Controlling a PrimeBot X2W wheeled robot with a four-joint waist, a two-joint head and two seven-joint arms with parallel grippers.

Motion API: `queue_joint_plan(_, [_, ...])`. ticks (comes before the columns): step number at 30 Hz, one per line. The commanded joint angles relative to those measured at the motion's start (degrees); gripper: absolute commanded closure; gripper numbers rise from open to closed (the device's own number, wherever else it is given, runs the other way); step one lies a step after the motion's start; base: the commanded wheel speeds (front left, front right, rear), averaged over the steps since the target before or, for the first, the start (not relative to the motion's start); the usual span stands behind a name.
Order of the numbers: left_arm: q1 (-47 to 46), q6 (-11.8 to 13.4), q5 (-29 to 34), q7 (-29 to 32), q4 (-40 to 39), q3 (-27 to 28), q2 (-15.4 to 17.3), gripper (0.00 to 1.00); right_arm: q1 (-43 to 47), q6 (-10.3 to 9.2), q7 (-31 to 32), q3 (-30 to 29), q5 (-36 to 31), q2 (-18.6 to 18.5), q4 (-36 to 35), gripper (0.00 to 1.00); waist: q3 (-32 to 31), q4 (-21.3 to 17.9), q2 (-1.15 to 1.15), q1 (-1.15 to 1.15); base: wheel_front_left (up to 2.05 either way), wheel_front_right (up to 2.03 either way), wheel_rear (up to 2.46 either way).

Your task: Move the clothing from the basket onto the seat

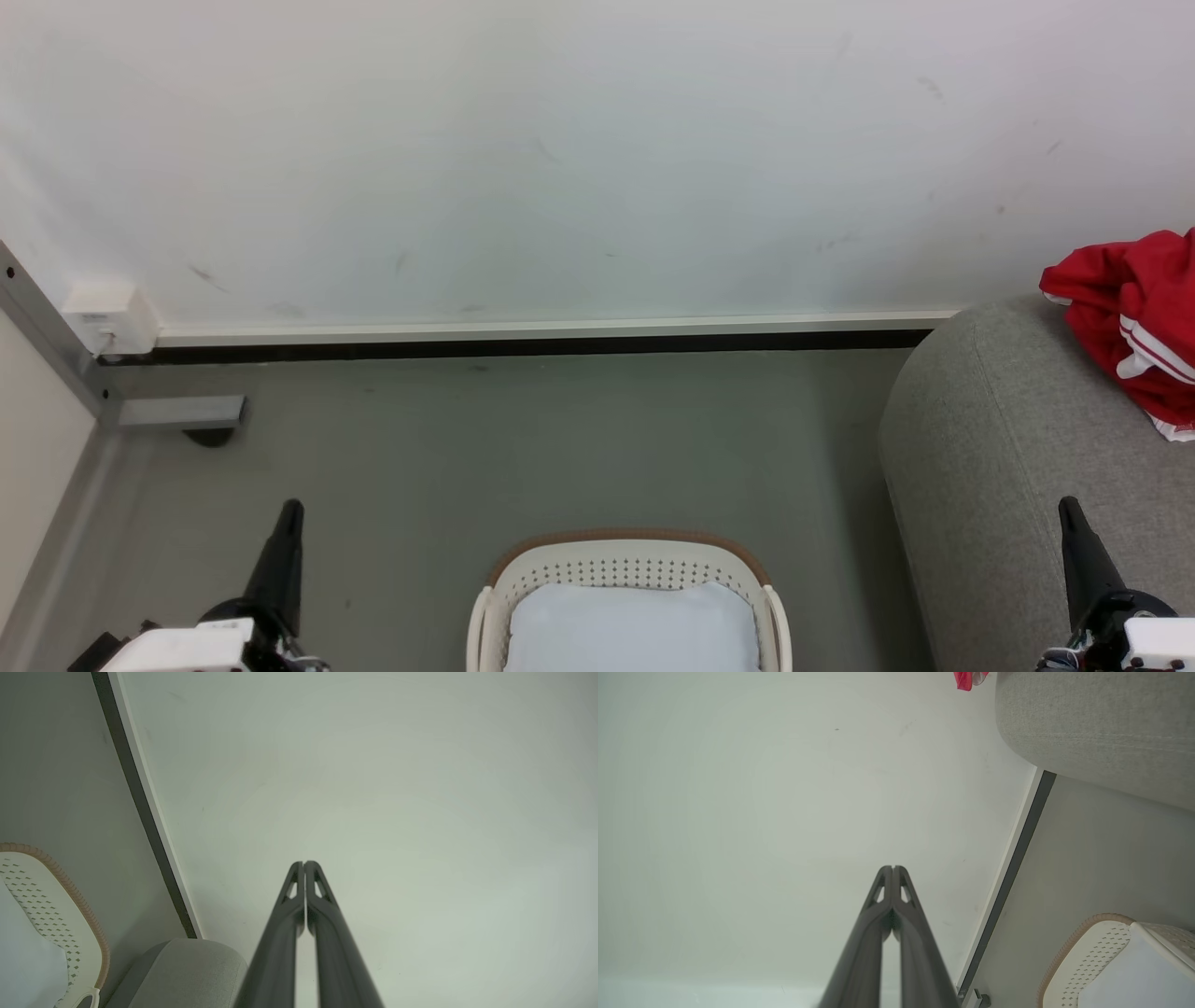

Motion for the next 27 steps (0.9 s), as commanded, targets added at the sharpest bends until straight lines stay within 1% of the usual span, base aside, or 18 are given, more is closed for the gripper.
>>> queue_joint_plan(1, [-0.48, -0.06, -0.81, 0.21, -0.21, 0.11, 0.09, 1.0, -0.71, -0.12, 0.19, -0.22, 0.08, -0.42, -0.34, 1.0, 0.0, 0.0, 0.0, 0.0, 0.0, 0.0, 0.0])
queue_joint_plan(27, [-0.48, -0.06, -0.81, 0.21, -0.21, 0.11, 0.09, 1.0, -0.72, -0.12, 0.18, -0.21, 0.08, -0.42, -0.34, 1.0, 0.0, 0.0, 0.0, 0.0, 0.0, 0.0, 0.0])
